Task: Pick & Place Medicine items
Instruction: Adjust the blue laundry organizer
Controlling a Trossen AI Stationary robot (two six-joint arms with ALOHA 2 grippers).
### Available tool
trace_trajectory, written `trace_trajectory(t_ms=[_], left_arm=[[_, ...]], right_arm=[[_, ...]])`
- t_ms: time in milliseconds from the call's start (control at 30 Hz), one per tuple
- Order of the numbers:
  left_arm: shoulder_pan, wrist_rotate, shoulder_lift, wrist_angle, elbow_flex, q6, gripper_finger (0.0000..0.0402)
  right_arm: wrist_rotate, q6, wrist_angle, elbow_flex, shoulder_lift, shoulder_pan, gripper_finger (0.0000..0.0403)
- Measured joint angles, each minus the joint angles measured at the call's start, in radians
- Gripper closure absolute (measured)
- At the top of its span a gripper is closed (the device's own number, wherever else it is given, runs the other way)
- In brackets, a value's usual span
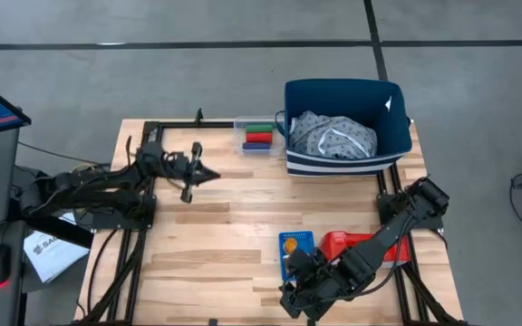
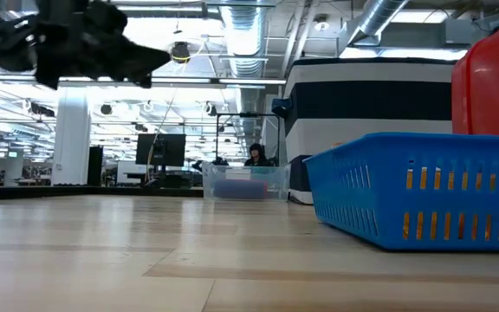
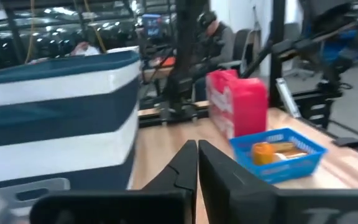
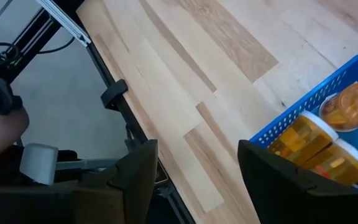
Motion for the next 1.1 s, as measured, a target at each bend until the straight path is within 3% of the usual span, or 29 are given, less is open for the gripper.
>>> trace_trajectory(t_ms=[300, 500, 667, 900, 1100], left_arm=[[-0.087, -0.014, -0.092, 0.177, -0.226, -0.075, 0.0401], [-0.129, -0.014, -0.175, 0.058, -0.233, -0.083, 0.0401], [-0.232, -0.015, -0.243, -0.027, -0.233, -0.046, 0.0401], [-0.402, -0.256, -0.324, -0.103, -0.233, 0.048, 0.0401], [-0.464, -0.384, -0.393, -0.206, -0.233, 0.074, 0.0401]], right_arm=[[-0.003, -0.043, 0.007, 0.000, 0.000, -0.020, 0.0184], [-0.003, -0.041, 0.017, 0.000, 0.000, -0.020, 0.0184], [-0.002, -0.033, 0.019, 0.000, 0.000, -0.015, 0.0184], [-0.001, -0.022, 0.021, 0.000, -0.001, -0.015, 0.0184], [0.001, -0.016, 0.021, 0.000, -0.001, -0.015, 0.0184]])
